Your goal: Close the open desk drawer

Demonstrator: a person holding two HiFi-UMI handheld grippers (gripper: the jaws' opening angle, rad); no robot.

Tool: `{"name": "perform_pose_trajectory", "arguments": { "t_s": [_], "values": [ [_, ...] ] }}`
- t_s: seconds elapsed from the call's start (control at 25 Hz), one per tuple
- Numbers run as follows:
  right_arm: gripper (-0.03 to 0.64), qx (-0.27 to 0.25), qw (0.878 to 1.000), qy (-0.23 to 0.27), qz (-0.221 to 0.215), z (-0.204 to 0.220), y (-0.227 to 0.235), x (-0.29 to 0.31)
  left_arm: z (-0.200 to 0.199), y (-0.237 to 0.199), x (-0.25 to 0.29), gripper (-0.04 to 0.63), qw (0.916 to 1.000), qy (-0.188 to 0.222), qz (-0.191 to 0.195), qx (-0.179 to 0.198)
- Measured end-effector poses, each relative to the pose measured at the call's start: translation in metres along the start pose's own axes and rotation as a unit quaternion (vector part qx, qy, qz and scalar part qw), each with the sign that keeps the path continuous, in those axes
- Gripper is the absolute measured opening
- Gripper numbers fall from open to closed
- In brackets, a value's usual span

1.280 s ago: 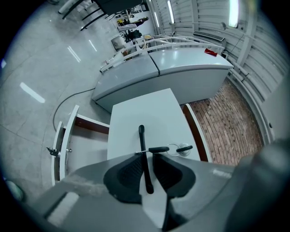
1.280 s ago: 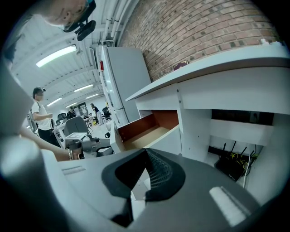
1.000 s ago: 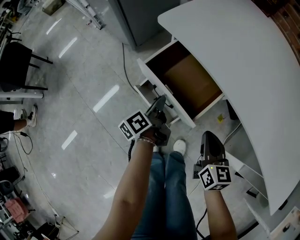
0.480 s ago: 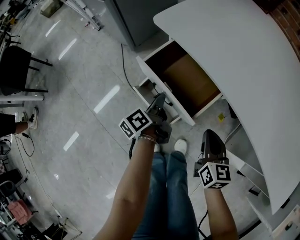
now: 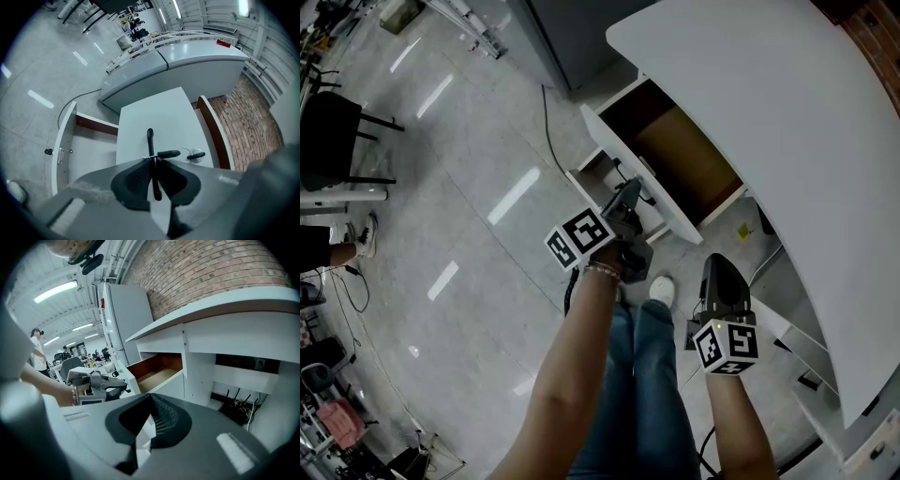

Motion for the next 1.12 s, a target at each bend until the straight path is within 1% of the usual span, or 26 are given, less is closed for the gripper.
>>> {"name": "perform_pose_trajectory", "arguments": {
  "t_s": [0.24,0.6,1.12],
  "values": [
    [-0.003,-0.005,1.000,0.000,0.009,0.000,0.002,0.000,0.006,0.009,0.020,0.029,0.9999,-0.014,-0.001,0.008],
    [-0.003,0.008,0.999,0.004,0.050,-0.003,0.007,0.008,0.013,0.020,0.047,0.032,0.9994,-0.030,0.001,0.020],
    [-0.003,0.014,0.998,-0.001,0.055,-0.002,0.004,0.012,0.025,0.035,0.083,0.035,0.9980,-0.054,0.008,0.034]
  ]
}}
Point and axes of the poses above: the fingertips, and each gripper's own axes: x forward along the fingers, y to its right, z out of its underside, the point moved 10 cm from there along -x, backward along the fingers, and after that the axes turned 12 degrees about y, right-handed, at the moved point
